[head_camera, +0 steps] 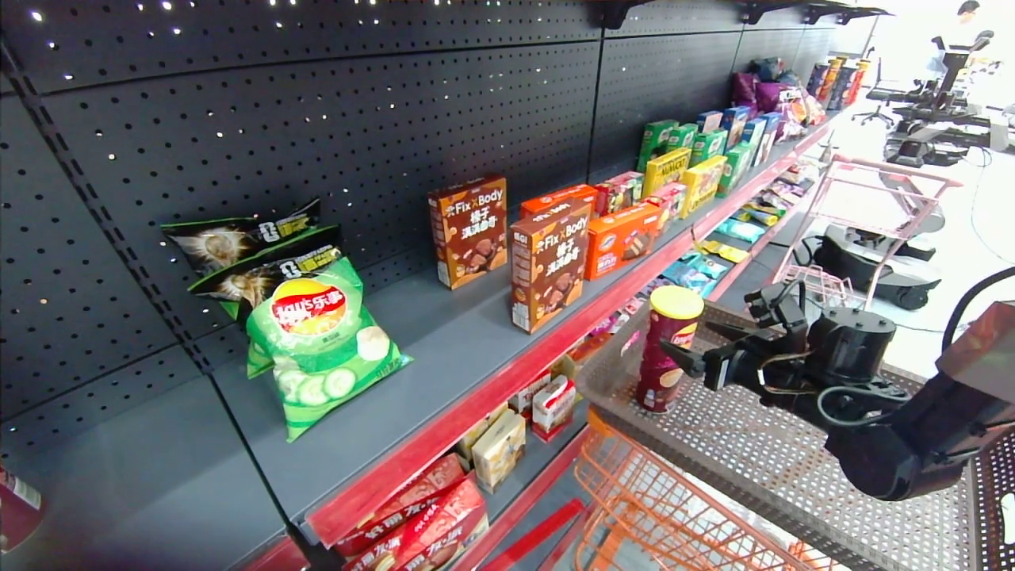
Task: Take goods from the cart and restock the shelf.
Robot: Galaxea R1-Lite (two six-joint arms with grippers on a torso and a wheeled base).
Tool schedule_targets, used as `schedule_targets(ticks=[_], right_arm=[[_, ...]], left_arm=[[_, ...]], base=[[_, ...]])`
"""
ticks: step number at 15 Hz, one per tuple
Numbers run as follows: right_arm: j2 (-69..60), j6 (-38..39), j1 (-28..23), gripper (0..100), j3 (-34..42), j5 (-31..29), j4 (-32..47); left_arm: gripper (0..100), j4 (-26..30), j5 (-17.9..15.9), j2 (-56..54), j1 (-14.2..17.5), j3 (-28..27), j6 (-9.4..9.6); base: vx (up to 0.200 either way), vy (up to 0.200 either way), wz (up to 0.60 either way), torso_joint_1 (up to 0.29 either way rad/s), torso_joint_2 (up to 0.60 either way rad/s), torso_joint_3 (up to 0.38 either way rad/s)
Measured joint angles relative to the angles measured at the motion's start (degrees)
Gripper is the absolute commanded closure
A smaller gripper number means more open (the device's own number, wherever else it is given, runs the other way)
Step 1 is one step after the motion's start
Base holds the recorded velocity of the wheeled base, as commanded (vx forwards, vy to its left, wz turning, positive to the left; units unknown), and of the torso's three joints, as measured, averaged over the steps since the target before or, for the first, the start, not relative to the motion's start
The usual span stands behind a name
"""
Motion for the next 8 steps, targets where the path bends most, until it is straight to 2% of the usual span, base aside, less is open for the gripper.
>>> schedule_targets(ticks=[8], right_arm=[[7.1,0.3,0.2,0,-6.3,0.4,0.0]], left_arm=[[0,0.0,0.0,0.0,0.0,0.0,-0.02]], base=[[0.000,0.000,0.00,0.000,0.00,0.000]])
